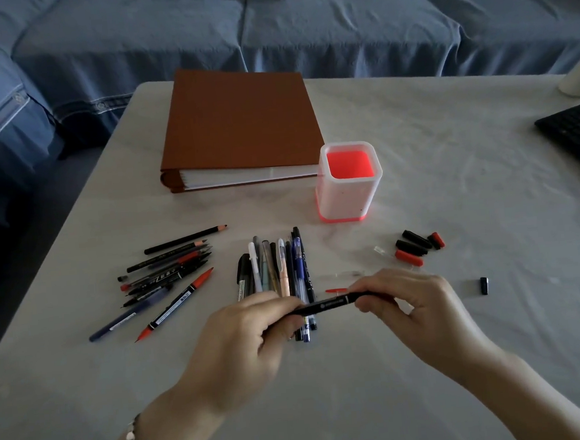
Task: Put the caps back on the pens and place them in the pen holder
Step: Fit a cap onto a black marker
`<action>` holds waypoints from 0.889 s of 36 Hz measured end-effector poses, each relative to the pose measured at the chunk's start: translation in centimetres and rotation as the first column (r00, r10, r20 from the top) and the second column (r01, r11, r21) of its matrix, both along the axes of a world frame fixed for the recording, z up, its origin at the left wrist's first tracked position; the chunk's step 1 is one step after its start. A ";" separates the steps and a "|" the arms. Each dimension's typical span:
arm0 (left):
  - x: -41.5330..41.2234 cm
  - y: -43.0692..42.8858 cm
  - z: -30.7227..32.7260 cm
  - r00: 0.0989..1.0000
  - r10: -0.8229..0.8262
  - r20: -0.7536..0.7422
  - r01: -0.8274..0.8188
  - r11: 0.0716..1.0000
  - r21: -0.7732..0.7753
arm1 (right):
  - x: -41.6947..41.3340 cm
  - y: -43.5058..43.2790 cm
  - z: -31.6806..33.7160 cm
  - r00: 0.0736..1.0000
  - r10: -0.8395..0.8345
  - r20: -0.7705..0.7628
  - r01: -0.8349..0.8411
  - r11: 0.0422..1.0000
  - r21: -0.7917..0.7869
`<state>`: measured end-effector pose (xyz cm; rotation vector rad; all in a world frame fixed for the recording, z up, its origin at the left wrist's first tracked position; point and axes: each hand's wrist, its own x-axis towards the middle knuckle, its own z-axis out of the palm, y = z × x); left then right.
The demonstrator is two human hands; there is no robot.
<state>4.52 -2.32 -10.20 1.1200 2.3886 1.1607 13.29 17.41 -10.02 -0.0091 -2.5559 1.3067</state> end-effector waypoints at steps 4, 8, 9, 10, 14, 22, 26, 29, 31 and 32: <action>0.2 0.6 0.2 0.984 0.010 0.177 -0.010 1.000 -0.002 | 0.3 0.5 0.2 0.999 0.024 -0.023 -0.023 0.999 0.032; 0.3 0.9 0.2 0.842 0.030 0.539 -0.036 0.999 0.001 | 0.5 0.7 0.2 0.998 0.058 -0.039 -0.056 0.997 0.051; 0.3 1.0 0.2 0.810 0.034 0.585 -0.043 0.999 0.001 | 0.5 0.7 0.2 0.998 0.053 -0.030 -0.052 0.998 0.042; 0.3 1.1 0.1 0.797 0.043 0.602 -0.051 0.999 -0.004 | 0.5 0.8 0.1 0.999 0.042 -0.011 -0.042 0.999 0.035; 0.0 1.7 -0.3 0.914 0.103 0.392 -0.075 0.993 -0.088 | -0.1 1.0 -0.6 0.976 0.015 0.217 -0.033 0.996 0.081; -0.7 -0.1 -1.6 0.998 -0.042 -0.051 0.037 0.993 -0.110 | -0.5 0.1 -0.8 0.896 0.060 0.440 -0.079 0.997 0.026; -0.3 -1.1 -2.6 1.000 -0.016 -0.012 0.015 0.996 -0.088 | -1.1 -1.1 -0.7 0.885 0.063 0.461 -0.050 0.998 -0.039; -0.6 -1.9 -3.2 0.995 0.071 0.064 -0.067 0.996 -0.063 | -1.6 -1.7 -1.1 0.919 -0.035 0.394 0.097 0.986 -0.139; -1.1 -2.9 -3.8 0.975 0.220 0.000 -0.220 0.972 -0.081 | -1.9 -1.9 -1.7 0.943 -0.162 0.291 0.219 0.960 -0.177; -1.5 -3.5 -4.2 0.950 0.308 -0.054 -0.313 0.943 -0.110 | -2.0 -2.0 -1.9 0.947 -0.233 0.223 0.273 0.947 -0.170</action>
